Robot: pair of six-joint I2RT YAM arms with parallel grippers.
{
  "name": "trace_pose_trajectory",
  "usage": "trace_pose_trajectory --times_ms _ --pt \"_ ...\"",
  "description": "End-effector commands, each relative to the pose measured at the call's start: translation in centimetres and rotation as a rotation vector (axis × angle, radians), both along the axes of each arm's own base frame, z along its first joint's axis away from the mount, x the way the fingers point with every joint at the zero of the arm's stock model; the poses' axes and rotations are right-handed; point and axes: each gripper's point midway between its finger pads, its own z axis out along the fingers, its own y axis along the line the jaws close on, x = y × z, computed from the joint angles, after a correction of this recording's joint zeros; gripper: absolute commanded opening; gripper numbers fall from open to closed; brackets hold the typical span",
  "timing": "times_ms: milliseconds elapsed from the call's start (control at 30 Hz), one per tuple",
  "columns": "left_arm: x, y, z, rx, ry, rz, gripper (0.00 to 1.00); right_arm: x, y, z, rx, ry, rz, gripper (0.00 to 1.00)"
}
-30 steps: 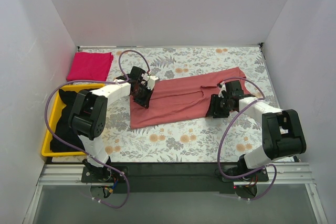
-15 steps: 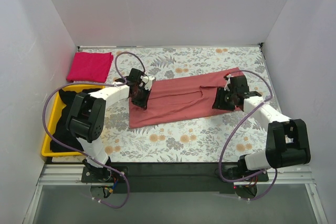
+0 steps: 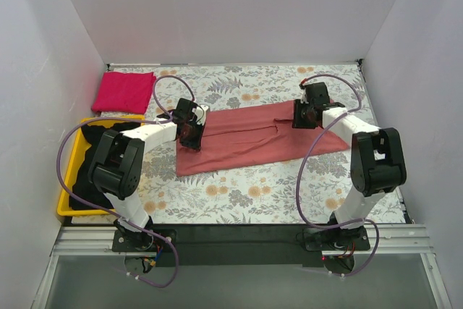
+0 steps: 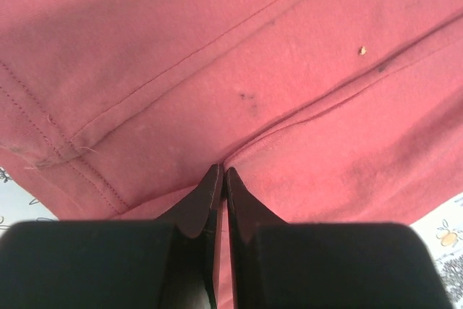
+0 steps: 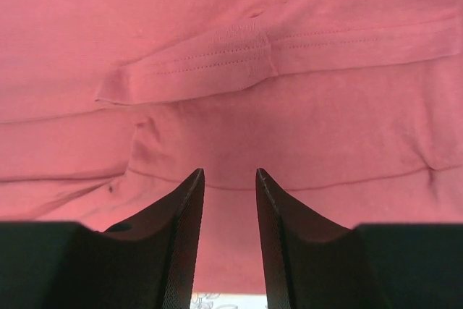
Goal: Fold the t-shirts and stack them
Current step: Fold the tshirt
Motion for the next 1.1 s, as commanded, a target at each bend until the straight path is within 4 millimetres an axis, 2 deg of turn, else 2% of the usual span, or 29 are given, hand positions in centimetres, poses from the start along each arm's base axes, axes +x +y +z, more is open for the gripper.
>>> trace_pose_trajectory --times_ms 0,167,200,333,367,400,600,667,700,800,933,967,1000,1033,1067 --pt "1.1 0.5 1.6 0.009 -0.086 0.043 0.00 2.5 0.8 0.9 0.000 -0.057 0.007 0.40" --pt "0.8 1.1 0.8 0.037 -0.069 0.058 0.00 3.8 1.4 -0.2 0.023 -0.049 -0.015 0.40" --pt "0.8 1.1 0.9 0.038 -0.071 0.061 0.00 3.9 1.3 -1.1 0.020 -0.034 -0.021 0.40" --pt "0.9 1.5 0.8 0.060 -0.079 0.074 0.01 5.6 1.4 -1.4 0.015 -0.048 -0.038 0.40" --pt "0.9 1.6 0.7 0.064 -0.077 0.077 0.01 6.4 1.7 -0.8 0.017 -0.064 -0.039 0.40" --pt "0.9 1.7 0.7 0.066 -0.078 0.078 0.01 6.7 1.7 -1.2 0.012 -0.060 -0.041 0.41" --pt "0.8 1.7 0.7 0.069 -0.072 0.078 0.02 10.5 1.5 -0.4 -0.022 -0.118 -0.061 0.42" --pt "0.8 1.8 0.6 0.074 -0.073 0.079 0.02 11.2 1.5 -0.4 -0.035 -0.128 -0.060 0.43" --pt "0.8 1.9 0.5 0.077 -0.071 0.081 0.02 11.9 1.5 0.4 -0.035 -0.149 -0.060 0.42" --pt "0.7 1.8 0.4 0.075 -0.066 0.083 0.04 12.3 1.3 1.7 -0.048 -0.177 -0.060 0.43" --pt "1.1 2.4 0.6 0.097 -0.082 0.113 0.10 11.7 1.1 3.6 -0.052 -0.199 -0.048 0.44" --pt "1.1 2.4 0.7 0.096 -0.084 0.115 0.13 10.9 1.1 3.2 -0.053 -0.185 -0.041 0.44" --pt "1.1 2.3 0.8 0.095 -0.086 0.117 0.16 10.4 1.0 4.4 -0.046 -0.202 -0.043 0.44" --pt "1.2 2.3 1.2 0.088 -0.092 0.124 0.21 9.7 0.8 4.5 -0.040 -0.196 -0.047 0.45" --pt "1.3 2.2 1.5 0.083 -0.101 0.128 0.23 8.1 0.5 3.1 -0.044 -0.158 -0.052 0.45"
